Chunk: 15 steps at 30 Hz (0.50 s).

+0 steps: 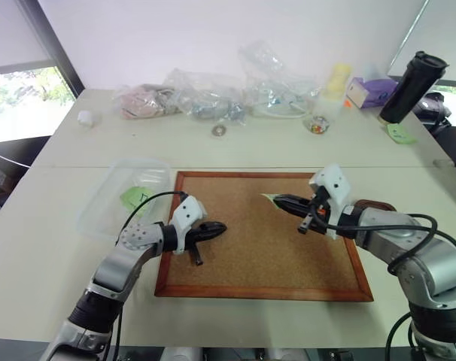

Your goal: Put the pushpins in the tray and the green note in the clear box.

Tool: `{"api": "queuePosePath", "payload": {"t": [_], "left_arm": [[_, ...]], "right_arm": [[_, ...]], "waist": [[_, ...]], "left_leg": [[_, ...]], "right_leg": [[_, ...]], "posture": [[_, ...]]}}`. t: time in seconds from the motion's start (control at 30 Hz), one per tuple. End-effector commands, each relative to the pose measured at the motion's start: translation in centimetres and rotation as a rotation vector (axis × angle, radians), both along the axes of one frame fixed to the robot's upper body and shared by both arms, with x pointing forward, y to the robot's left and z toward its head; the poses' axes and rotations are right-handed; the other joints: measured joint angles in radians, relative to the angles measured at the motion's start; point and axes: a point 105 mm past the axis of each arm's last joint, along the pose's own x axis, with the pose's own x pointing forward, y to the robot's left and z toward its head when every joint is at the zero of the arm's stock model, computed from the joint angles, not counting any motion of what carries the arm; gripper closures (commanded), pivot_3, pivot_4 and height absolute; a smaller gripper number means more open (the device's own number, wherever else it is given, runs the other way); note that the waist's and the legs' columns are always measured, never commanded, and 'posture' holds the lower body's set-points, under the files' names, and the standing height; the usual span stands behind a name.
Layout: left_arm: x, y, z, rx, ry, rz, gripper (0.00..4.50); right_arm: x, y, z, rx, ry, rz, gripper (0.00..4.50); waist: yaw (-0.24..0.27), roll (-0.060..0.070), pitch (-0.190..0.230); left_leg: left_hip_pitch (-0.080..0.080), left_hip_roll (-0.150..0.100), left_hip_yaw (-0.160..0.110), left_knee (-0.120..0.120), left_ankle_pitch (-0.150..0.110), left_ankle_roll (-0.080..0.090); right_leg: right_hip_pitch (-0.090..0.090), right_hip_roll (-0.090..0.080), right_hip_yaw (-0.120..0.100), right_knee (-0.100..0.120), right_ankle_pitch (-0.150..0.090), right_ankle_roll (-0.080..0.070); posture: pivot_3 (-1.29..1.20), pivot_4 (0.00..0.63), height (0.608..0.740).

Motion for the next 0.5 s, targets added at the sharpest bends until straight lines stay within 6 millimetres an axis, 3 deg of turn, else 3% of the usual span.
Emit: {"api": "queuePosePath", "payload": {"t": [0.03, 0.1, 0.2, 0.37, 0.5], "left_arm": [[1.1, 0.0, 1.3, -0.085, 0.063, 0.034, 2.6], [1.3, -0.2, 2.0, -0.115, 0.073, 0.028, 1.66], [0.8, -1.7, 5.7, -0.298, 0.147, -0.078, 0.17], [2.3, -2.4, 7.6, -0.391, 0.161, -0.033, 0.04], [2.6, -3.3, 7.6, -0.219, -0.1, -0.091, 0.04]], "right_arm": [[-0.6, 0.8, 1.8, -0.018, -0.071, 0.053, 4.5], [-0.6, 0.9, 1.9, -0.022, -0.077, 0.061, 4.5], [-0.7, 1.1, 2.3, -0.05, -0.098, 0.082, 4.5], [-0.8, 1.3, 2.7, -0.075, -0.126, 0.12, 4.5], [-0.8, 1.6, 3.2, -0.068, -0.137, 0.132, 4.5]], "waist": [[-0.002, -0.002, 0.002], [-0.005, -0.004, 0.004], [-0.007, -0.006, 0.007], [-0.003, -0.009, 0.011], [-0.005, -0.01, 0.012]], "left_leg": [[0.0, 0.0, 0.0, 0.0, 0.0, 0.0], [0.0, 0.0, 0.0, 0.0, 0.0, 0.0], [-0.002, 0.0, 0.0, 0.0, 0.0, 0.0], [-0.003, 0.0, 0.0, 0.0, 0.0, 0.0], [-0.003, 0.0, 0.0, 0.0, 0.001, -0.001]], "right_leg": [[0.0, 0.0, 0.0, 0.0, 0.0, 0.0], [-0.001, 0.0, -0.001, 0.0, 0.0, 0.0], [-0.003, 0.001, -0.001, 0.001, 0.0, 0.0], [-0.004, 0.001, -0.002, 0.001, 0.0, 0.001], [-0.004, 0.003, -0.002, 0.001, 0.0, 0.001]], "posture": [[0.0, 0.15, 0.74], [0.0, 0.15, 0.74], [0.0, 0.15, 0.74], [0.0, 0.15, 0.74], [0.0, 0.15, 0.74]]}}
